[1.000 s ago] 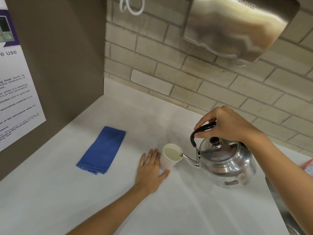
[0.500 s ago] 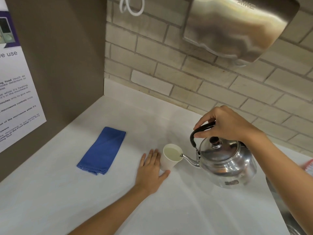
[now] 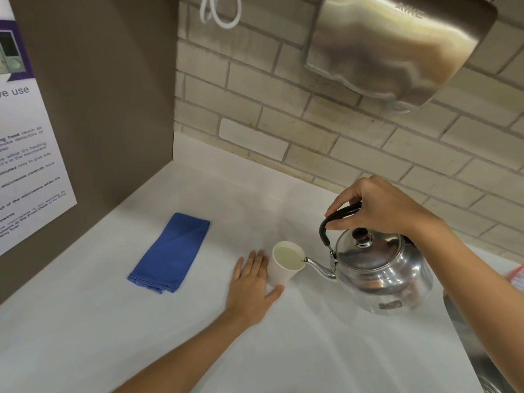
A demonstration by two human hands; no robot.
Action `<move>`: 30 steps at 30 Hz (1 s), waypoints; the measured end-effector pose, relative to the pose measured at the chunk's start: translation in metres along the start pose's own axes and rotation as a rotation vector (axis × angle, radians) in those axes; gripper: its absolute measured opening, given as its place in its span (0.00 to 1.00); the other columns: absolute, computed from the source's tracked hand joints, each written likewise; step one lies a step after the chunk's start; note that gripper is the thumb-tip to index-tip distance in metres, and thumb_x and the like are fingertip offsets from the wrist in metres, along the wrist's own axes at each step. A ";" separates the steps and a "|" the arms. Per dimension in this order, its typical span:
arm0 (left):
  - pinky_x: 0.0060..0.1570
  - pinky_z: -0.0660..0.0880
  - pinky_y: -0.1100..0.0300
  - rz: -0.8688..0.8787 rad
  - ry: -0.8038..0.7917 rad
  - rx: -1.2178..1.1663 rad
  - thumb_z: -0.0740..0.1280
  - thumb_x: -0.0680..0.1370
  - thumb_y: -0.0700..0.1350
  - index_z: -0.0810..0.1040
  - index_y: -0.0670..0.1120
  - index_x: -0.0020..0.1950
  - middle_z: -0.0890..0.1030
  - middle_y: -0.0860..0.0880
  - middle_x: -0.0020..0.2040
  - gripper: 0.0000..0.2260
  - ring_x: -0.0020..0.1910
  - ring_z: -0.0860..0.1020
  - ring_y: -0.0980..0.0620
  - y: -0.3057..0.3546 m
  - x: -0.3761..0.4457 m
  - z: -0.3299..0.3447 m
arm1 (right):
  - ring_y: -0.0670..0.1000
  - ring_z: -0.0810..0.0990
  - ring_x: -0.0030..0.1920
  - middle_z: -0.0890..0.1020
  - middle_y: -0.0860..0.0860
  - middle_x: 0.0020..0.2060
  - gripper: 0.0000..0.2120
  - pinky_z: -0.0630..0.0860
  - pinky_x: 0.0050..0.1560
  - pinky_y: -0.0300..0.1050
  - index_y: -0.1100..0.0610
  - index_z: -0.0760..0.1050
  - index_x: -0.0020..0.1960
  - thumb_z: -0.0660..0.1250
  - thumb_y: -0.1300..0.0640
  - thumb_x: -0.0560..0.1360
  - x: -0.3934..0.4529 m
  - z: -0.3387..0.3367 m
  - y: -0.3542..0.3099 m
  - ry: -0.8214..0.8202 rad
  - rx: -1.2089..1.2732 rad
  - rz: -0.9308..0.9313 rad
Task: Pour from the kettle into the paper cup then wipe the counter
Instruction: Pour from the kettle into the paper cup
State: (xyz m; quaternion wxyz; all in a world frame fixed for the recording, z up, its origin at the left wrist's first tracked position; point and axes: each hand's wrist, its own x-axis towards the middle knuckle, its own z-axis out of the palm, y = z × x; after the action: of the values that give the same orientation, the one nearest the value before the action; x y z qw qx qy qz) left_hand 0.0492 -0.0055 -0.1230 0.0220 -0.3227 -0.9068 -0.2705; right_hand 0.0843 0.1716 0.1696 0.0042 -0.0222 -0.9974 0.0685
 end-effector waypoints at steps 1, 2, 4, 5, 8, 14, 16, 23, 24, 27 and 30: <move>0.77 0.41 0.53 0.000 -0.002 0.003 0.52 0.78 0.65 0.53 0.44 0.78 0.56 0.48 0.80 0.35 0.79 0.49 0.52 0.000 0.000 0.000 | 0.44 0.81 0.37 0.83 0.42 0.34 0.12 0.79 0.37 0.47 0.40 0.87 0.44 0.80 0.39 0.62 0.000 0.000 0.000 0.000 -0.003 0.000; 0.77 0.41 0.53 0.001 -0.005 0.005 0.52 0.78 0.65 0.53 0.44 0.78 0.56 0.48 0.80 0.35 0.79 0.49 0.52 0.000 0.000 0.000 | 0.44 0.81 0.37 0.83 0.42 0.34 0.12 0.78 0.36 0.46 0.40 0.87 0.44 0.80 0.39 0.62 0.001 0.000 0.001 -0.001 -0.004 0.001; 0.77 0.40 0.53 -0.002 -0.011 0.004 0.52 0.78 0.64 0.52 0.44 0.78 0.55 0.48 0.80 0.35 0.79 0.48 0.52 0.001 0.000 -0.001 | 0.45 0.81 0.36 0.84 0.43 0.33 0.11 0.79 0.36 0.48 0.39 0.87 0.43 0.80 0.39 0.62 0.001 0.000 0.001 -0.003 -0.004 0.006; 0.77 0.41 0.53 -0.004 -0.012 0.004 0.52 0.78 0.64 0.52 0.44 0.78 0.55 0.48 0.80 0.35 0.79 0.48 0.52 0.001 0.000 -0.001 | 0.46 0.81 0.36 0.84 0.43 0.33 0.11 0.80 0.37 0.50 0.39 0.87 0.43 0.79 0.39 0.62 0.001 0.000 0.001 -0.004 -0.006 0.008; 0.78 0.41 0.52 -0.002 -0.014 0.014 0.52 0.78 0.64 0.53 0.44 0.78 0.55 0.48 0.80 0.35 0.79 0.48 0.52 0.001 0.000 -0.001 | 0.45 0.81 0.36 0.83 0.43 0.32 0.12 0.79 0.37 0.50 0.39 0.86 0.43 0.79 0.38 0.61 0.002 -0.001 0.001 -0.001 -0.006 0.011; 0.78 0.41 0.52 -0.001 -0.015 0.013 0.52 0.78 0.64 0.52 0.44 0.78 0.55 0.48 0.80 0.35 0.79 0.48 0.52 0.001 0.001 -0.001 | 0.46 0.80 0.34 0.83 0.44 0.31 0.11 0.78 0.37 0.52 0.39 0.87 0.43 0.80 0.39 0.62 0.003 -0.001 0.001 -0.008 -0.007 0.004; 0.78 0.41 0.52 -0.002 -0.015 0.012 0.51 0.78 0.64 0.52 0.44 0.78 0.55 0.48 0.80 0.35 0.79 0.48 0.52 0.001 0.000 -0.001 | 0.46 0.80 0.34 0.83 0.43 0.31 0.11 0.78 0.37 0.51 0.40 0.87 0.43 0.80 0.39 0.62 0.002 -0.001 0.000 -0.011 -0.010 0.002; 0.78 0.41 0.53 -0.005 -0.013 0.004 0.52 0.78 0.64 0.52 0.44 0.78 0.55 0.48 0.80 0.35 0.79 0.48 0.52 0.002 0.000 -0.002 | 0.37 0.78 0.34 0.79 0.29 0.31 0.11 0.68 0.31 0.39 0.39 0.87 0.43 0.80 0.39 0.62 0.006 -0.001 0.002 -0.025 -0.018 -0.022; 0.78 0.41 0.53 -0.005 -0.012 0.004 0.52 0.78 0.64 0.52 0.44 0.78 0.55 0.48 0.80 0.35 0.79 0.48 0.52 0.002 0.000 -0.002 | 0.36 0.77 0.35 0.78 0.25 0.32 0.11 0.67 0.31 0.38 0.39 0.87 0.43 0.80 0.39 0.62 0.006 0.000 0.003 -0.028 -0.021 -0.029; 0.77 0.41 0.53 -0.004 -0.017 0.005 0.52 0.78 0.64 0.52 0.44 0.78 0.55 0.48 0.80 0.35 0.79 0.48 0.52 0.001 0.000 -0.001 | 0.35 0.78 0.37 0.78 0.24 0.33 0.11 0.66 0.31 0.37 0.39 0.86 0.43 0.79 0.38 0.62 0.007 0.000 0.004 -0.027 -0.025 -0.045; 0.77 0.40 0.53 -0.004 -0.014 0.010 0.51 0.78 0.65 0.52 0.45 0.78 0.55 0.49 0.80 0.35 0.79 0.48 0.52 0.001 0.001 -0.001 | 0.33 0.77 0.37 0.77 0.23 0.33 0.11 0.66 0.31 0.37 0.39 0.86 0.43 0.79 0.38 0.62 0.008 0.000 0.004 -0.020 -0.031 -0.057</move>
State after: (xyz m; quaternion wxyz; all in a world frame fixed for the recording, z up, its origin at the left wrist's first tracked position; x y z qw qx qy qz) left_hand 0.0492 -0.0049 -0.1220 0.0165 -0.3225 -0.9089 -0.2638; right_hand 0.0764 0.1760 0.1692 -0.0041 0.0070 -0.9986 0.0532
